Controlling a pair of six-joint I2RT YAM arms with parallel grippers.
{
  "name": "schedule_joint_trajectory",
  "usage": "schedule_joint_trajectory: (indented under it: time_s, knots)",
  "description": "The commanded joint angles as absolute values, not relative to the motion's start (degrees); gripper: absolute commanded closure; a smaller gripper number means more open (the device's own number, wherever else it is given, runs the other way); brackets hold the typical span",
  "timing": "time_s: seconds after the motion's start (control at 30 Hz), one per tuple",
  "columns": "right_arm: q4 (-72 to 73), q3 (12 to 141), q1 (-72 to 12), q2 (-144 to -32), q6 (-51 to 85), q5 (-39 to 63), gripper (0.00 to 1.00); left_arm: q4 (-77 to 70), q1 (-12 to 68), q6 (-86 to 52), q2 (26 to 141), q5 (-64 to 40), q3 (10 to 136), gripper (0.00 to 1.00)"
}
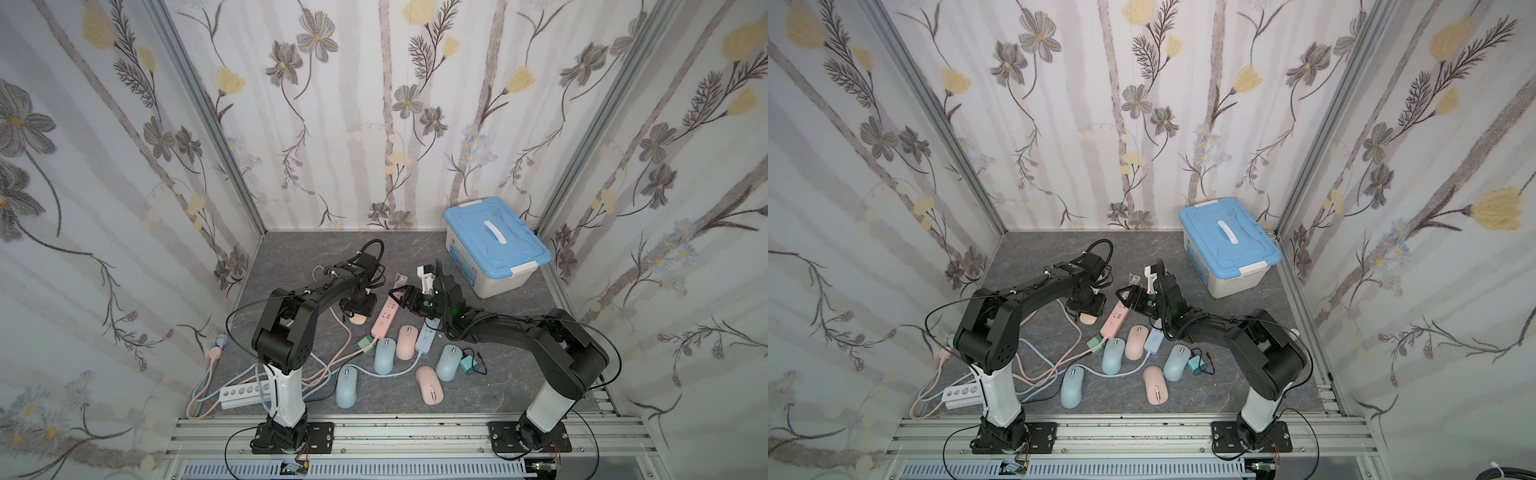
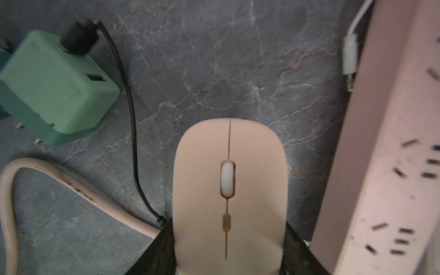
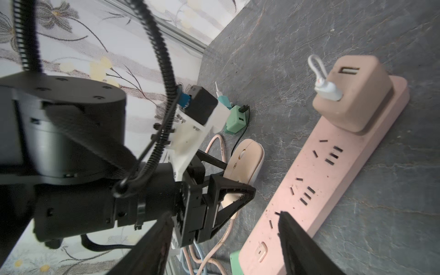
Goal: Unplug the wireless mouse
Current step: Place the mouse at the center of the board.
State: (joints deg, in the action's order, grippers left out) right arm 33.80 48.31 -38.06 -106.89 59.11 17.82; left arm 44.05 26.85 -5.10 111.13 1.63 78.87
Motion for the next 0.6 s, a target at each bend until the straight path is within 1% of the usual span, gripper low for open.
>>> schedule_joint_trajectory:
  time_s: [0.0,0.03,0.1,0.2,0.23,0.3,0.33,0.37,0.47,0.57]
  knots:
    - [35.7,46.6,-37.5,-105.0,59.5,15.6,0.29,46.2,26.7,-7.9,114.2,7.1,81.3,0.78]
    - [35.6,46.0,-37.4,-104.3,59.4,15.0,0.29,46.4,26.7,-8.1,114.8,7.1,81.7,0.69]
    - [35.4,44.9,-37.1,-103.1,59.1,14.5,0.29,46.4,26.6,-8.8,115.5,7.1,81.8,0.47]
    - [35.2,43.7,-36.6,-101.7,58.9,13.9,0.28,46.0,26.4,-9.9,115.2,6.9,81.5,0.27]
    - [35.2,43.4,-36.5,-101.3,58.8,13.7,0.28,46.0,26.4,-10.3,114.8,7.1,81.6,0.15]
    - [35.4,42.9,-36.1,-100.6,58.7,13.6,0.28,46.3,26.3,-10.5,113.5,7.0,81.8,0.04]
    - [35.3,42.8,-36.0,-100.4,58.5,13.6,0.28,46.2,26.3,-10.6,112.6,6.9,81.8,0.01]
    - [35.3,42.7,-35.8,-100.2,58.5,13.5,0.28,46.4,26.3,-10.7,111.9,7.2,81.8,0.00]
    - [35.5,42.7,-35.4,-99.7,58.5,13.5,0.28,46.1,26.2,-11.0,109.5,7.4,81.4,0.00]
    - [35.9,40.1,-35.0,-99.2,58.8,13.5,0.28,45.0,26.2,-12.1,106.7,5.9,80.9,0.00]
